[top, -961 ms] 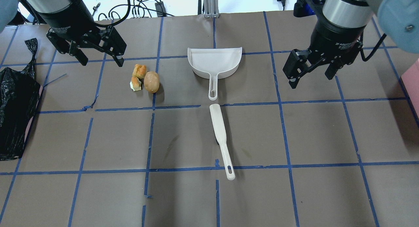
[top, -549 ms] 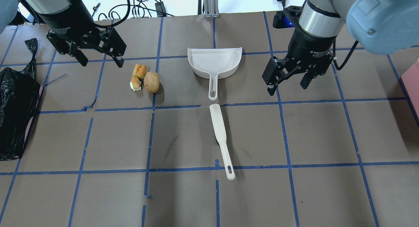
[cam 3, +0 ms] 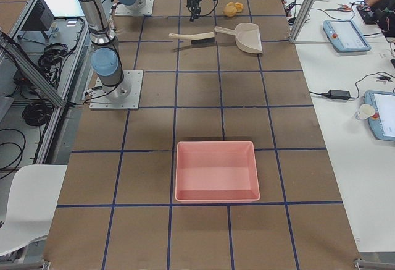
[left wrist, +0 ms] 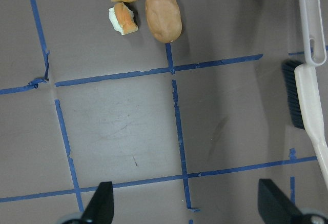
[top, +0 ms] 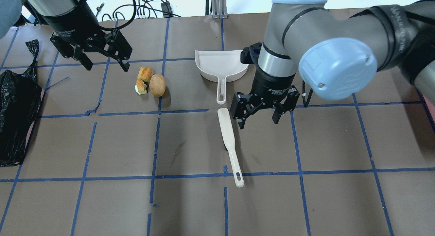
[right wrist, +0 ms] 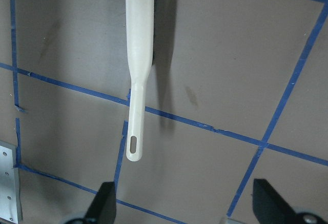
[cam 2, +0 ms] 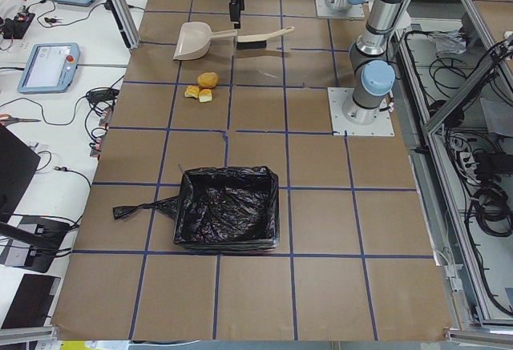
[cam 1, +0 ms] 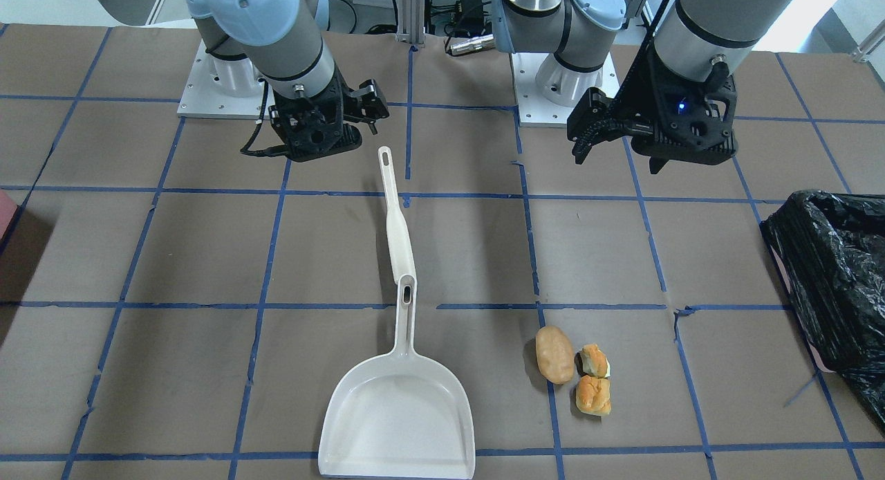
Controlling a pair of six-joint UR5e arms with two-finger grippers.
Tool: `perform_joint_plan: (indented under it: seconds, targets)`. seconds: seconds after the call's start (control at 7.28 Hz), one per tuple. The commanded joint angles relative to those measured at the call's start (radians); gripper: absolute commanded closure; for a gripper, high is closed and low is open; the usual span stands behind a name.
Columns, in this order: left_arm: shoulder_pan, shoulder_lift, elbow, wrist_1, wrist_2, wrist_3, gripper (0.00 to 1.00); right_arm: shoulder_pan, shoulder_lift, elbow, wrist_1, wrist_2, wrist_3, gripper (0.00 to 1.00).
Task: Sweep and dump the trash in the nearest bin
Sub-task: 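Grasp the white brush handle with the right gripper while the left approaches the dustpan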
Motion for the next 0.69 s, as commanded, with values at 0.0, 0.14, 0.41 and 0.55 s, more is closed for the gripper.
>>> perform_joint_plan:
  seconds: [0.0, 0.14, 0.41, 0.55]
  targets:
    - [0.002, -0.004, -0.011, 0.001, -0.005, 0.003, 0.0, 0.069, -0.001, 0.132, -0.141, -0.009, 0.036, 0.09]
    - [0.002, -0.03, -0.028, 0.012, -0.005, -0.009, 0.0, 0.086, -0.013, 0.214, -0.269, -0.012, 0.077, 0.08]
    - [-0.006, -0.064, -0.053, 0.097, -0.066, -0.017, 0.0, 0.128, -0.013, 0.358, -0.461, -0.036, 0.093, 0.07]
    - [-0.024, -0.09, -0.074, 0.131, -0.082, -0.003, 0.0, 0.128, -0.013, 0.4, -0.543, -0.068, 0.094, 0.05]
